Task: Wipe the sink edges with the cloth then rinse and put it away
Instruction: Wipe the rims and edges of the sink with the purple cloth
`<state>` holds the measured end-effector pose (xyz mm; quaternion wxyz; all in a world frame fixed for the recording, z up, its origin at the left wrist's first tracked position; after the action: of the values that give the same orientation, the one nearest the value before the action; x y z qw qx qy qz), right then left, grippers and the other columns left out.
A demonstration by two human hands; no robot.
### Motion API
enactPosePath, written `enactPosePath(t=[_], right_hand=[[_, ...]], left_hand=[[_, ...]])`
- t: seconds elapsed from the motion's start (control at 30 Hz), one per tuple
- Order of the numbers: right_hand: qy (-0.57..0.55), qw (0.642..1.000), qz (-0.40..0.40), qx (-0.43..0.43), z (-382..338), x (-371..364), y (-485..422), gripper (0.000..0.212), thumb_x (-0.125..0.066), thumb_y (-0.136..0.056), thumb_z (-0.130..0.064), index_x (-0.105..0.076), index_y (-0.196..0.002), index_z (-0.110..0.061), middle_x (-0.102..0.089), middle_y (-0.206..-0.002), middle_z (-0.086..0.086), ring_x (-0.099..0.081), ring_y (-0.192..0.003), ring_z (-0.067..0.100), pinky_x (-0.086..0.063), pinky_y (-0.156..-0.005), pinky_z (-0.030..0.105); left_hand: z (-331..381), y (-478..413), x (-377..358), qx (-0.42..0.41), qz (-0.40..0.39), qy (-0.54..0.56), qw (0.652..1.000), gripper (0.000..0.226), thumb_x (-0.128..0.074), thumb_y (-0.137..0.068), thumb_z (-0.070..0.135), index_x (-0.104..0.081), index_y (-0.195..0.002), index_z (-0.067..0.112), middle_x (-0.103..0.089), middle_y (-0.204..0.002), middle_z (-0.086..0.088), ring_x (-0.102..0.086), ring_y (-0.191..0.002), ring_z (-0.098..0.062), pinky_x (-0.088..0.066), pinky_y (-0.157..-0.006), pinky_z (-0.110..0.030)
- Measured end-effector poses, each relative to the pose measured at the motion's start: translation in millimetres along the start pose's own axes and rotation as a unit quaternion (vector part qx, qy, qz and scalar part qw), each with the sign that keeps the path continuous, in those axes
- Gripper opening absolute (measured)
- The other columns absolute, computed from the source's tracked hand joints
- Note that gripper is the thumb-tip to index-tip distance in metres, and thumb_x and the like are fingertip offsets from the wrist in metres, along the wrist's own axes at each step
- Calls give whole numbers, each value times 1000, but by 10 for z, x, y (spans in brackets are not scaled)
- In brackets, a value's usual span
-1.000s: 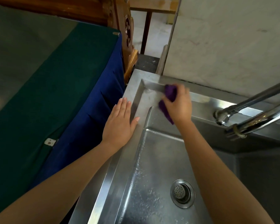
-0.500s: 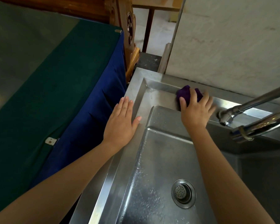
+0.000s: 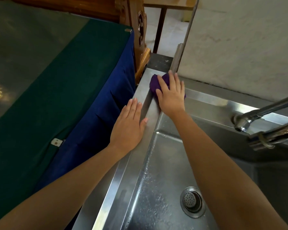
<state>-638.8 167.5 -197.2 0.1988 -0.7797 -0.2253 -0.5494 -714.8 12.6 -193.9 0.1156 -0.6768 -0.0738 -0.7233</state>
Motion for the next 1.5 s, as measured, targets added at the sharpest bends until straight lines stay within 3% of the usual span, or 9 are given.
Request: enactPosePath(t=[0.1, 0.2, 0.37, 0.53, 0.8, 1.0, 1.1, 1.2, 1.5], right_hand=[[34, 999, 0, 30, 228, 36, 140, 50, -27, -100, -36, -16, -148, -27, 0, -159, 8, 5, -146, 27, 3, -119, 46], [35, 999, 38, -14, 591, 158, 300, 51, -32, -99, -33, -20, -147, -27, -4, -159, 10, 2, -146, 30, 1, -119, 48], [-16, 970, 135, -200, 1155, 290, 681, 51, -38, -97, -25, -25, -147, -23, -9, -157, 16, -5, -145, 34, -4, -119, 50], [-73, 917, 193, -342, 1021, 243, 591, 52, -38, -96, -26, -25, -146, -18, -10, -157, 18, -6, -145, 34, -5, -116, 49], [-107, 981, 129, -101, -16, -70, -69, 51, -22, -97, -38, -27, -146, -22, -19, -156, 11, -11, -145, 27, -2, -117, 44], [-212, 971, 109, 16, -292, -57, -243, 48, -45, -91, -42, -42, -136, -24, -49, -137, 7, -42, -126, 25, -30, -106, 43], [-126, 983, 133, 33, -281, 56, -283, 40, -55, -85, -43, -58, -118, -21, -51, -124, 9, -43, -118, 27, -30, -97, 41], [-85, 981, 137, 107, -350, 34, -289, 37, -49, -89, -36, -58, -118, -15, -49, -128, 13, -44, -118, 28, -34, -100, 39], [-77, 991, 87, 70, -333, -155, -145, 50, -24, -97, -39, -41, -137, -14, -37, -146, 14, -36, -133, 29, -28, -113, 41]], left_hand=[[5, 10, 3, -2, -5, 17, 1000, 67, -6, -95, 47, -16, -147, 6, -18, -156, -12, -9, -146, -20, -7, -118, -32], [-3, 11, -4, -6, -7, 24, 1000, 67, -6, -95, 47, -15, -147, 6, -15, -157, -11, -6, -147, -20, -5, -118, -31], [7, 17, -7, 2, -14, 34, 999, 70, -1, -92, 50, -9, -148, 8, -9, -158, -9, 0, -146, -17, 2, -117, -30], [14, 10, -23, 0, -23, 16, 1000, 77, 3, -89, 56, -4, -148, 7, -4, -159, -10, 4, -147, -18, 2, -118, -31], [9, -3, -31, 3, -8, 7, 1000, 73, -6, -94, 53, -12, -148, 6, -11, -158, -12, -4, -147, -19, -3, -119, -33], [1, -4, -17, -3, 11, 9, 1000, 70, -11, -95, 50, -20, -147, 4, -20, -156, -14, -13, -146, -22, -7, -118, -33], [10, -4, -23, -3, 14, 5, 1000, 69, -12, -95, 50, -22, -146, 4, -22, -155, -14, -15, -146, -22, -7, -117, -32], [2, -7, -23, -4, 15, -2, 1000, 69, -10, -96, 50, -21, -147, 5, -21, -156, -14, -13, -146, -21, -4, -117, -31], [-9, -18, -43, -8, -24, -1, 1000, 75, 1, -90, 52, -11, -148, 5, -10, -158, -13, -4, -147, -22, -6, -121, -35]])
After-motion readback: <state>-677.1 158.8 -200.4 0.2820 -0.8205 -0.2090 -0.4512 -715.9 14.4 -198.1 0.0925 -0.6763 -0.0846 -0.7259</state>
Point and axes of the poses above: each hand's wrist, its own y-axis away from the middle knuckle, its own x-axis out of the back of the hand, z = x × y, the point moved 5 cm from there along -y, towards the middle knuckle
